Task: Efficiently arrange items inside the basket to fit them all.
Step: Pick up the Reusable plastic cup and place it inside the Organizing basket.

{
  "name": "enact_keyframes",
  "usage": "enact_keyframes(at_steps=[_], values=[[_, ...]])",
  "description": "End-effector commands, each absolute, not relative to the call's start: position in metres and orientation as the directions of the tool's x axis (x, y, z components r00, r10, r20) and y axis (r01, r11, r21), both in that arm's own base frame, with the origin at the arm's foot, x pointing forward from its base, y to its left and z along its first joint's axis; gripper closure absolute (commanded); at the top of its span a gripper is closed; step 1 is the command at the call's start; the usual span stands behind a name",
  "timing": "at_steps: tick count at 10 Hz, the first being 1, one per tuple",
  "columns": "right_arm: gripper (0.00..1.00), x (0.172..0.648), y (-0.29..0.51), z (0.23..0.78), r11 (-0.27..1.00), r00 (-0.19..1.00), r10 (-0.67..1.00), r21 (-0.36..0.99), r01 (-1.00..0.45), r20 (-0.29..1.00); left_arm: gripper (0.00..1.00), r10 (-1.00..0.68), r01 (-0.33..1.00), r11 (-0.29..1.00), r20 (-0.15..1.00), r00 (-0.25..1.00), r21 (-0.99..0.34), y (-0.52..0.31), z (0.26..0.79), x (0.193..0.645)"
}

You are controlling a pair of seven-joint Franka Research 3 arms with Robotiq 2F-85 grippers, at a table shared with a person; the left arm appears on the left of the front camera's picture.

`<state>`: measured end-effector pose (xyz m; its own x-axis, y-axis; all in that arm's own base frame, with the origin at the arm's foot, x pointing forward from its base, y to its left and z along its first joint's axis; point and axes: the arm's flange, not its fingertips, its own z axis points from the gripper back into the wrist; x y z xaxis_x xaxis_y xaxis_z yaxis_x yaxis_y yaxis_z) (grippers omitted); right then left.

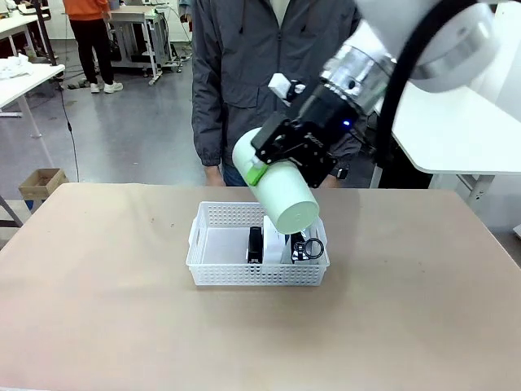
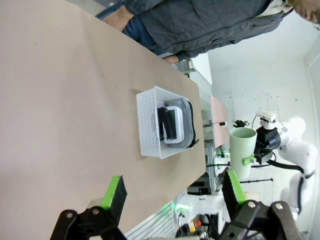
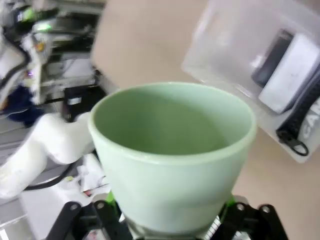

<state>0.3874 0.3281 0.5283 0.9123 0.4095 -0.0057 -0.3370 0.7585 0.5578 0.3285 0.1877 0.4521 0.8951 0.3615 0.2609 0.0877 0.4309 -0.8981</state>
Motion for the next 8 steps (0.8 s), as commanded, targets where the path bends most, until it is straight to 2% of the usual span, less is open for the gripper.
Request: enact_keyframes(at_steps=[1, 3, 5, 6, 7, 8], values=[[0.15, 0.410, 0.379, 0.527, 0.892, 0.933, 0.350, 0.333, -0.304, -0.086, 0.00, 0.371, 0.100, 0.414, 0.268, 0.889, -0.905, 0.187, 0.455, 0.328], [0.15, 0.413, 0.416, 0.514, 0.954, 0.956, 0.274, 0.158, -0.256, -0.104, 0.00, 0.371, 0.100, 0.414, 0.268, 0.889, -0.905, 0.187, 0.455, 0.328], [0.15, 0.416, 0.427, 0.504, 0.963, 0.965, 0.261, 0.086, -0.257, -0.035, 0.00, 0.371, 0.100, 0.414, 0.268, 0.889, -0.905, 0.187, 0.455, 0.328], [0.15, 0.418, 0.422, 0.502, 0.893, 0.903, 0.427, 0.175, -0.414, -0.041, 0.00, 0.371, 0.100, 0.414, 0.268, 0.889, -0.905, 0.187, 0.455, 0.328], [0.15, 0.408, 0.418, 0.493, 0.952, 0.956, 0.287, 0.128, -0.278, -0.057, 0.00, 0.371, 0.100, 0.414, 0.268, 0.889, -0.905, 0.187, 0.455, 0.328], [0.15, 0.408, 0.418, 0.493, 0.952, 0.956, 0.287, 0.128, -0.278, -0.057, 0.00, 0.371, 0.100, 0.414, 0.268, 0.889, -0.905, 0.187, 0.455, 0.328]])
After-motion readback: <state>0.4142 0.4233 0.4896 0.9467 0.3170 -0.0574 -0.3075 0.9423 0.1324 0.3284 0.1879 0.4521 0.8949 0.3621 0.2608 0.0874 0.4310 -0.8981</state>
